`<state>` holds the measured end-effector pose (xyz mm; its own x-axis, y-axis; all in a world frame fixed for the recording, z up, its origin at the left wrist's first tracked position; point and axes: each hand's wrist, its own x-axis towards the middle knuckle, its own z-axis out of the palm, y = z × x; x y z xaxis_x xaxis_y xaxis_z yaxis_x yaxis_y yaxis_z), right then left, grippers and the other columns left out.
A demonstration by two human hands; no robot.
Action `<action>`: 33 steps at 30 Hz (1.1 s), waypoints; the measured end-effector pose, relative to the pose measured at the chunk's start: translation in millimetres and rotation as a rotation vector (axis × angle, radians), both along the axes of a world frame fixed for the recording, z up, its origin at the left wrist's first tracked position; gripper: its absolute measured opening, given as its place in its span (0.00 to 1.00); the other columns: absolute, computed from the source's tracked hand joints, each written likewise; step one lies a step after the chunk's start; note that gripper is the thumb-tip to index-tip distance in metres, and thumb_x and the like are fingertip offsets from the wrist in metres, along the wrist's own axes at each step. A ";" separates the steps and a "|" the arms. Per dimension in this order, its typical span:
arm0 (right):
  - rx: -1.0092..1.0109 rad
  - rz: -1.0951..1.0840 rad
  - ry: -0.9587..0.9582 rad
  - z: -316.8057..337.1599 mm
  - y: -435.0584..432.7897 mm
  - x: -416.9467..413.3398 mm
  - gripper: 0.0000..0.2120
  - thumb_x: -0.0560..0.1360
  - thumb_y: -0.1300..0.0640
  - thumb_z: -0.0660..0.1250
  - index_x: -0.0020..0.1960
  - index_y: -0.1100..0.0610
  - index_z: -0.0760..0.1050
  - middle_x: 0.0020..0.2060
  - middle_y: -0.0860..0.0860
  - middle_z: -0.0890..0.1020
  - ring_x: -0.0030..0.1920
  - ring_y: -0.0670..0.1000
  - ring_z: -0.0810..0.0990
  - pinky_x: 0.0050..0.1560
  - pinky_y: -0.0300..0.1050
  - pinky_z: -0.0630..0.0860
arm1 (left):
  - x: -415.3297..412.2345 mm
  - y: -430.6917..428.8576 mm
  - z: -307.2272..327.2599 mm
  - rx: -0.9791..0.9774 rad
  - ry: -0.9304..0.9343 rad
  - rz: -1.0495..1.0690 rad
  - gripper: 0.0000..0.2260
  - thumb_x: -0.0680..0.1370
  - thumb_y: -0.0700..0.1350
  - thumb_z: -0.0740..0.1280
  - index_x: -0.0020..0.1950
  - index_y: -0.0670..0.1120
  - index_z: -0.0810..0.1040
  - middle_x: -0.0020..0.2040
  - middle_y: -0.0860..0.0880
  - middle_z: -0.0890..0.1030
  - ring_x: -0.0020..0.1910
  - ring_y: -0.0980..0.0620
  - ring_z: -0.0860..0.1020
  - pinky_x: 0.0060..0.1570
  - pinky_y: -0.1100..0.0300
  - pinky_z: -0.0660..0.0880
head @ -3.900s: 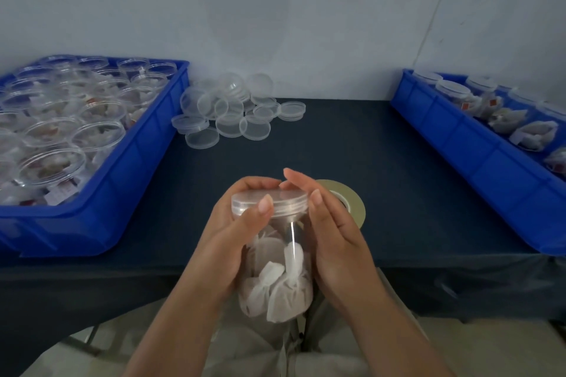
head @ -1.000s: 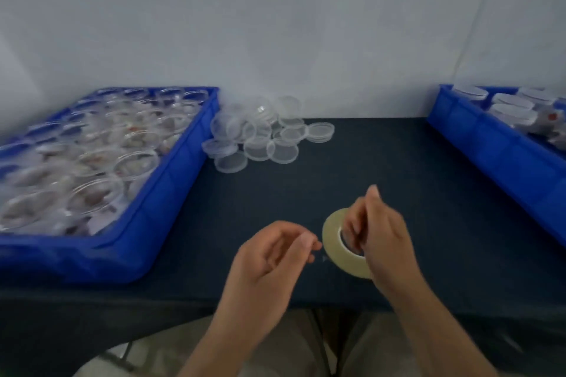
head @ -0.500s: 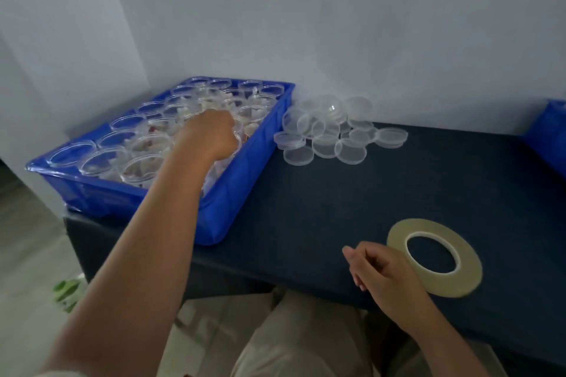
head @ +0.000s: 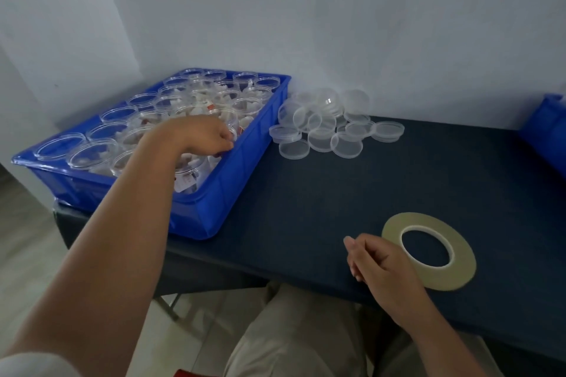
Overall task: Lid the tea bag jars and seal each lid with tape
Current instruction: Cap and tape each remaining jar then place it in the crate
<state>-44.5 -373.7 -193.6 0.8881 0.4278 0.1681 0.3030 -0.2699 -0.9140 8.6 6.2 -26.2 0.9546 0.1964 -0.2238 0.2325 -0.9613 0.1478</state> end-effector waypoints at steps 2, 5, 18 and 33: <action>0.015 -0.002 0.007 0.9 -0.4 -1.1 0.24 0.82 0.38 0.62 0.35 0.53 0.73 0.31 0.52 0.77 0.33 0.46 0.75 0.37 0.36 0.74 | -1.2 1.1 -2.0 0.006 -0.004 -0.001 0.10 0.84 0.46 0.68 0.64 0.51 0.84 0.62 0.53 0.82 0.60 0.50 0.81 0.59 0.55 0.75; 0.033 0.001 0.005 1.1 -0.4 -1.9 0.24 0.82 0.38 0.62 0.35 0.54 0.73 0.31 0.52 0.77 0.33 0.47 0.75 0.37 0.36 0.74 | 1.7 2.2 -10.2 0.068 -0.112 0.009 0.06 0.81 0.43 0.71 0.55 0.48 0.87 0.55 0.51 0.85 0.56 0.49 0.83 0.59 0.52 0.77; 0.039 -0.059 0.029 3.9 6.2 -2.6 0.18 0.75 0.29 0.68 0.58 0.37 0.79 0.55 0.39 0.84 0.56 0.40 0.83 0.54 0.35 0.80 | -50.0 -65.3 61.5 0.075 -0.984 -0.217 0.07 0.79 0.59 0.71 0.49 0.57 0.78 0.43 0.57 0.78 0.43 0.53 0.75 0.43 0.55 0.70; 0.181 -0.392 -0.152 0.1 36.2 6.3 0.41 0.62 0.43 0.86 0.65 0.35 0.65 0.60 0.30 0.74 0.62 0.39 0.78 0.59 0.33 0.76 | 42.3 -170.0 -94.7 -0.903 -0.776 -0.123 0.06 0.81 0.60 0.68 0.48 0.63 0.83 0.48 0.62 0.85 0.49 0.65 0.82 0.45 0.70 0.76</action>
<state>-38.2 -337.4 -193.5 0.9365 0.0164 0.3504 0.3445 -0.2306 -0.9100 50.9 -163.8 -120.9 0.8975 0.1626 0.4100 -0.3031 -0.4479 0.8411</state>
